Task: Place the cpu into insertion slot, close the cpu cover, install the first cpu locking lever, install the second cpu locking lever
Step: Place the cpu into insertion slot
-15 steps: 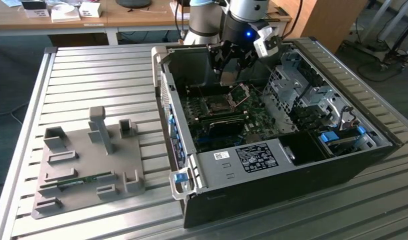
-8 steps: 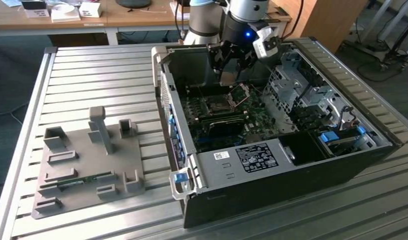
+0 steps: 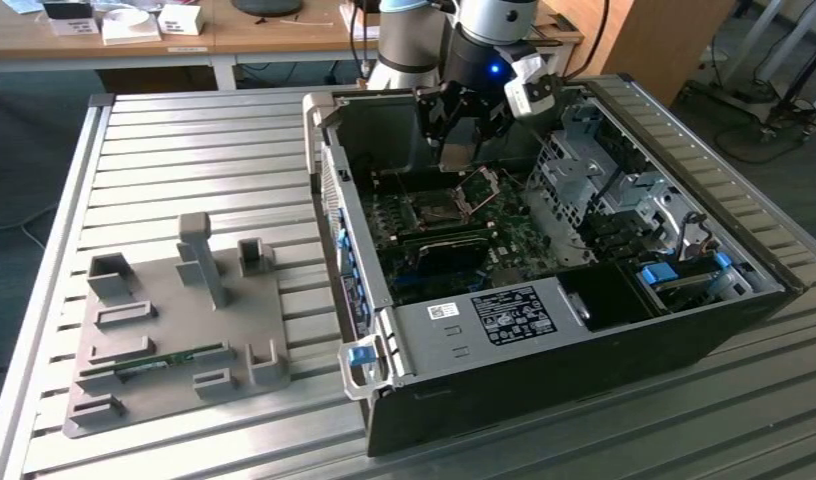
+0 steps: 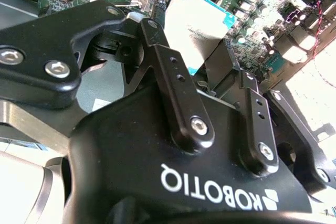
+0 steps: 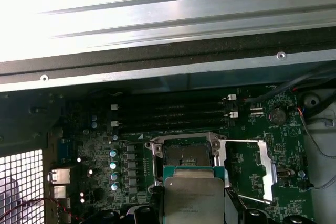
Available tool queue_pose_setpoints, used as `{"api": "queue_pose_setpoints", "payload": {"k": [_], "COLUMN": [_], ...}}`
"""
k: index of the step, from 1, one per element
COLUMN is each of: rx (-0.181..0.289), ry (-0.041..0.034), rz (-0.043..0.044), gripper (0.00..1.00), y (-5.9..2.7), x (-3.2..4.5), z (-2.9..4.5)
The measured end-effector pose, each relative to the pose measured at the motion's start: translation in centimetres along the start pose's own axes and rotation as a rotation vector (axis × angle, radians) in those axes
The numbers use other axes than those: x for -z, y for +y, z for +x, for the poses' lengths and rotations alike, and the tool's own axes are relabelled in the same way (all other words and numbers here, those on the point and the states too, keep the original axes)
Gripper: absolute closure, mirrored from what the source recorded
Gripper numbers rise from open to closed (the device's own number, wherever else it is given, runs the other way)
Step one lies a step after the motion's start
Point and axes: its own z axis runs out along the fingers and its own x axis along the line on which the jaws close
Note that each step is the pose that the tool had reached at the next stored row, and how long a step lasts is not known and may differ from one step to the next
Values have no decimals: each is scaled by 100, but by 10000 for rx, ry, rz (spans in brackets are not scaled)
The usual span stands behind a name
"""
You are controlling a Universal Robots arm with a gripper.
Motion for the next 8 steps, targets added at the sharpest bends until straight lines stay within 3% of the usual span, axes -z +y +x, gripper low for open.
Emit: {"api": "queue_pose_setpoints", "payload": {"k": [8], "rx": [-10], "ry": [-1], "rz": [-1], "gripper": [46], "y": [0], "x": [0], "z": [0]}}
